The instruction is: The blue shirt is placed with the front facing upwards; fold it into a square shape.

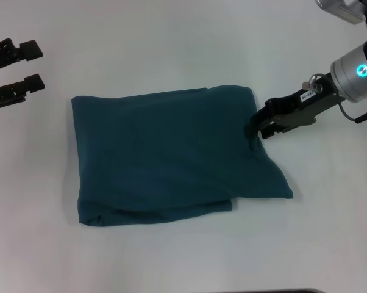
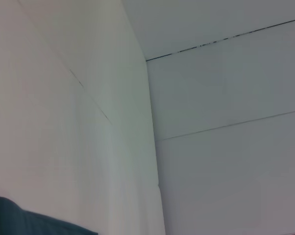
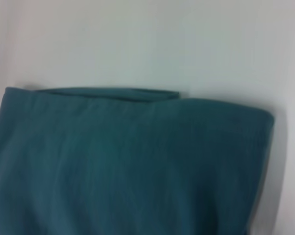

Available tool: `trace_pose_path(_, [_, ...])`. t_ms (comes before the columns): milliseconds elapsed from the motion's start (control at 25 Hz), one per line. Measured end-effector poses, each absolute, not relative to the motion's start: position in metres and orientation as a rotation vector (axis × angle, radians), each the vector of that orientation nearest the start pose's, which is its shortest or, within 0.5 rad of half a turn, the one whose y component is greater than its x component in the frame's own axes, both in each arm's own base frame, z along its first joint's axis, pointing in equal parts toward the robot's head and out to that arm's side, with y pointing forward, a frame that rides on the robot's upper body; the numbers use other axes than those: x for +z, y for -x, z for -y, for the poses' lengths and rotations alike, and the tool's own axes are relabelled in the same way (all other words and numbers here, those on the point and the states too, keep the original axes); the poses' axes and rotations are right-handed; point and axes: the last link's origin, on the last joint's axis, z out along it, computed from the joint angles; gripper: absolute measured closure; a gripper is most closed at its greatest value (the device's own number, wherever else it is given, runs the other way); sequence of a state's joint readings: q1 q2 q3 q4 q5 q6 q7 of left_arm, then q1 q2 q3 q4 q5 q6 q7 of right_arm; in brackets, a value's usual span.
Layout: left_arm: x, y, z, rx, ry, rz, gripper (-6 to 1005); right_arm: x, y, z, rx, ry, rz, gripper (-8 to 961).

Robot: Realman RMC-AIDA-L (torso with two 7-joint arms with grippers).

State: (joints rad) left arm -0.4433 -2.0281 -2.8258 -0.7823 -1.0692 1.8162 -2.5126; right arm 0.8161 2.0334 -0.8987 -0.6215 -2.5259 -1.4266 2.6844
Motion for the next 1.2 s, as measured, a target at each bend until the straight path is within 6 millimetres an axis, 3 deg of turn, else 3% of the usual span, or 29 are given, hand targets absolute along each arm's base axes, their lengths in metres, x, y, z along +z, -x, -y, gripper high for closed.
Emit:
trace_pose_path(640, [0.081, 0.299, -0.299, 1.151, -2.034, -2.138, 200, -0.027, -0.243, -0.377, -0.145, 2.283, -1.895, 619])
trace_pose_path(840, [0.081, 0.299, -0.298, 1.151, -2.034, -2.139, 200, -0.026, -0.244, -0.378, -0.146, 2.280, -1.895, 833])
trace_pose_path(1040, [0.081, 0.299, -0.298, 1.151, -2.033, -2.140, 200, -0.024, -0.244, -0.378, -0.142, 2.277, -1.893, 904])
trace_pose_path(1200, [0.081, 0.300, -0.297, 1.151, -2.030, -2.144, 200, -0.016, -0.247, -0.381, -0.124, 2.258, -1.893, 902])
